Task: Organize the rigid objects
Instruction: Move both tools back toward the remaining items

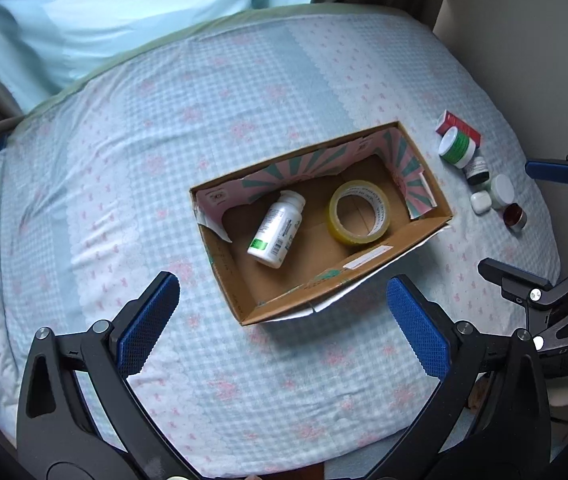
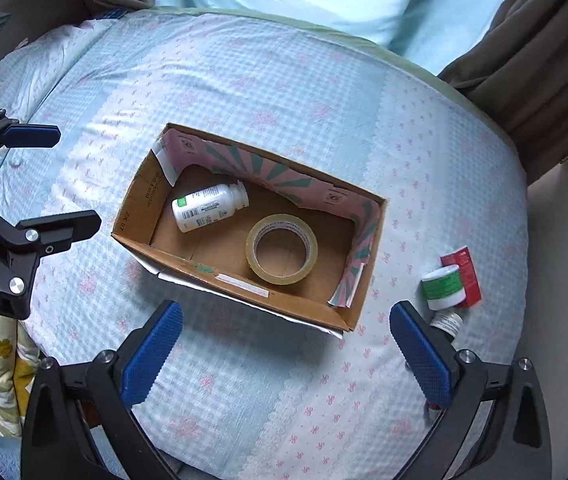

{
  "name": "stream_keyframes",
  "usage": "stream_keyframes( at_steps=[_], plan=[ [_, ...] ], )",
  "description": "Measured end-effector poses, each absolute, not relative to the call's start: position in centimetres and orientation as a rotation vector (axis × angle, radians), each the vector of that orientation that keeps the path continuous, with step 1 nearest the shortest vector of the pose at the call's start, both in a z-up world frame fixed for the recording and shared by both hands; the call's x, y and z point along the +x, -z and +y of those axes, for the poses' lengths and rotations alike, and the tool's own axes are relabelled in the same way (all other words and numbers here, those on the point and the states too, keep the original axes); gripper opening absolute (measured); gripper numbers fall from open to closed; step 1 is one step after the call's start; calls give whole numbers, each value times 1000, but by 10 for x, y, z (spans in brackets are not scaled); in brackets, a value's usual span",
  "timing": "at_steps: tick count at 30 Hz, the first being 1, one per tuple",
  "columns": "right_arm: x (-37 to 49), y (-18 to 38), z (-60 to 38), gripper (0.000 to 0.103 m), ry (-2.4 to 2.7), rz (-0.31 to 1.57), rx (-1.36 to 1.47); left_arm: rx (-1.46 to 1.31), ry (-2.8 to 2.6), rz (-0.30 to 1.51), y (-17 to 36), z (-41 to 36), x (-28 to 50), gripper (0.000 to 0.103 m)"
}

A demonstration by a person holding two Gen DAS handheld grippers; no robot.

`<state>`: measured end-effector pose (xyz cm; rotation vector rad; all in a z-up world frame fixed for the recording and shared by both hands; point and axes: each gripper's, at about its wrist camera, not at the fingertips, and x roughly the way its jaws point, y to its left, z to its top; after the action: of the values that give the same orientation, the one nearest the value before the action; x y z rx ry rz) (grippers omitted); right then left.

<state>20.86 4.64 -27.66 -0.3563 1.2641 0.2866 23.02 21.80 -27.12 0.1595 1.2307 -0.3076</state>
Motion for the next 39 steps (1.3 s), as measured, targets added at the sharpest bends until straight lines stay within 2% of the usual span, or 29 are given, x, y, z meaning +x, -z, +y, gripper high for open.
stream_keyframes(
  at_steps=[9,20,28,39],
  plan=[
    [164,229,-36,103,-86,1223,-134,186,394,1160,226,164,223,103],
    [127,214,-160,103,134,1218,94,271,553,1188,218,51,245,103],
    [134,238,-240,103,267,1230,254,369,671,1249,252,-53,280,103],
    [172,319,-306,103,322,1307,405,514,739,1384,345,-161,326,103]
  ],
)
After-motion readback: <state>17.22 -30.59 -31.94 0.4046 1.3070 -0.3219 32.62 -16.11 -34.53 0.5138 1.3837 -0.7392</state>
